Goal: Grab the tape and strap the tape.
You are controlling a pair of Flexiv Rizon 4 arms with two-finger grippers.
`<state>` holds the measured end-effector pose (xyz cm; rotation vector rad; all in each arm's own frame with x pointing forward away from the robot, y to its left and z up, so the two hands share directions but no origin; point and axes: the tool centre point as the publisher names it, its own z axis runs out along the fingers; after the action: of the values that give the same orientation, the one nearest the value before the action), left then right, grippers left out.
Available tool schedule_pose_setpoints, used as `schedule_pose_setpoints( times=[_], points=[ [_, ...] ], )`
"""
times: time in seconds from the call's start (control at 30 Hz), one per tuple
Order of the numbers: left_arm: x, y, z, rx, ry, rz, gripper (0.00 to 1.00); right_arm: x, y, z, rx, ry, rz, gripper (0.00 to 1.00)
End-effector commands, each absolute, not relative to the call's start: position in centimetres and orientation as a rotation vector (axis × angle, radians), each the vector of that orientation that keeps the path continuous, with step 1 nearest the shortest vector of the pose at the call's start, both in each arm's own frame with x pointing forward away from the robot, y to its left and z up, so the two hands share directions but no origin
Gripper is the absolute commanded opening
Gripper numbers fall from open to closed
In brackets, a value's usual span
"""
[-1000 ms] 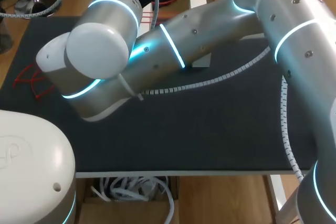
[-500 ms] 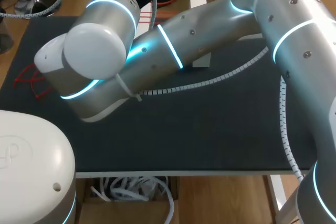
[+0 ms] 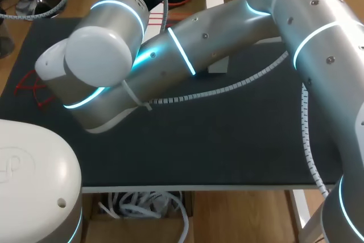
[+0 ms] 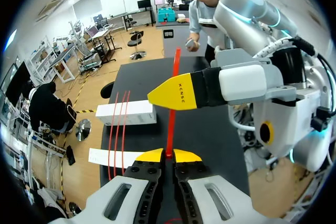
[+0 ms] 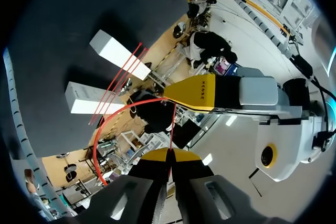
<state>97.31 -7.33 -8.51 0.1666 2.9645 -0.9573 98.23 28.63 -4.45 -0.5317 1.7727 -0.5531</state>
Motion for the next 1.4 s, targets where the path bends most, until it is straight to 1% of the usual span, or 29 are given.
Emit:
schedule_pose_setpoints(
  times=[0.03,0.77,1.4],
  points=[
    [97.4,-7.3,-8.4,0.168,2.969,-0.954,0.00,98.3,29.0,-4.0,-0.521,1.780,-0.551,0.00],
    [97.4,-7.3,-8.4,0.168,2.969,-0.954,0.00,98.5,29.6,-4.8,-0.540,1.794,-0.558,0.00],
    [97.4,-7.3,-8.4,0.168,2.969,-0.954,0.00,98.2,28.9,-4.0,-0.540,1.792,-0.542,0.00]
  ],
)
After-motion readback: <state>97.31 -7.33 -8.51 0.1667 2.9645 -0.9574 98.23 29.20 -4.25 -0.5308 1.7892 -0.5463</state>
